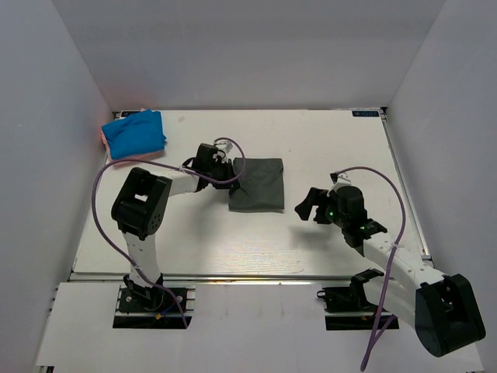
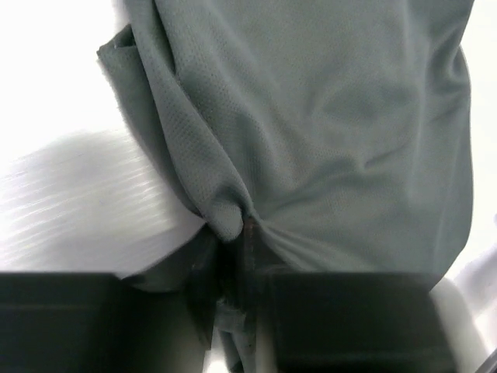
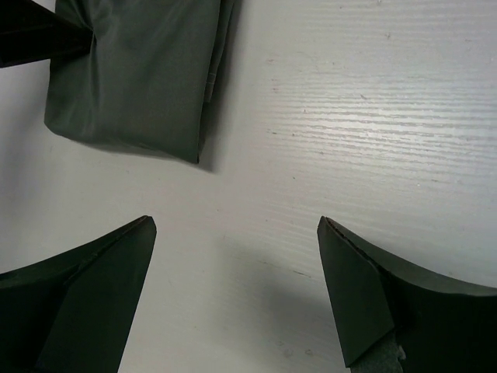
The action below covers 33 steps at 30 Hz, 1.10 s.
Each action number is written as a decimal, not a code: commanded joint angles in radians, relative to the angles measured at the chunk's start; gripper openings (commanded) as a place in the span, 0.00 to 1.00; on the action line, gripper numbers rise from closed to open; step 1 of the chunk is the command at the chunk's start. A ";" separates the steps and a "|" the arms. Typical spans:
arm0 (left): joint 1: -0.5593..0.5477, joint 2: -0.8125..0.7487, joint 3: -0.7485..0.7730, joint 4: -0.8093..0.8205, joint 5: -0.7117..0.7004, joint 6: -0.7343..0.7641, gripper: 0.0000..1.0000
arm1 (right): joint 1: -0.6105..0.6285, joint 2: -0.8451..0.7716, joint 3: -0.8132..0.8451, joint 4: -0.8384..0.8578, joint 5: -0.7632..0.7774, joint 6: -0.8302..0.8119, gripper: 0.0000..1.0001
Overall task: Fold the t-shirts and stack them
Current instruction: Put the neatly folded tshirt into the corner of the board with the left arm
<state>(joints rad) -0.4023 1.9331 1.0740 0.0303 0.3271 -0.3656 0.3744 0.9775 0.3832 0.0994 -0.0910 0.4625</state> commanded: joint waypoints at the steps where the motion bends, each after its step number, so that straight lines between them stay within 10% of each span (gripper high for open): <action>1: -0.021 0.066 0.006 -0.093 -0.002 0.023 0.14 | -0.002 0.010 -0.010 0.025 0.031 -0.010 0.90; 2: -0.021 0.066 0.018 -0.093 0.007 0.024 0.00 | -0.002 0.007 -0.010 0.023 0.039 -0.010 0.90; 33: 0.180 -0.137 0.497 -0.431 -0.364 0.603 0.00 | -0.002 -0.016 0.008 -0.033 0.189 -0.038 0.90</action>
<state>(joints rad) -0.2501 1.8805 1.5414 -0.3954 0.0021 0.1429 0.3744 0.9848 0.3756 0.0620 0.0738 0.4416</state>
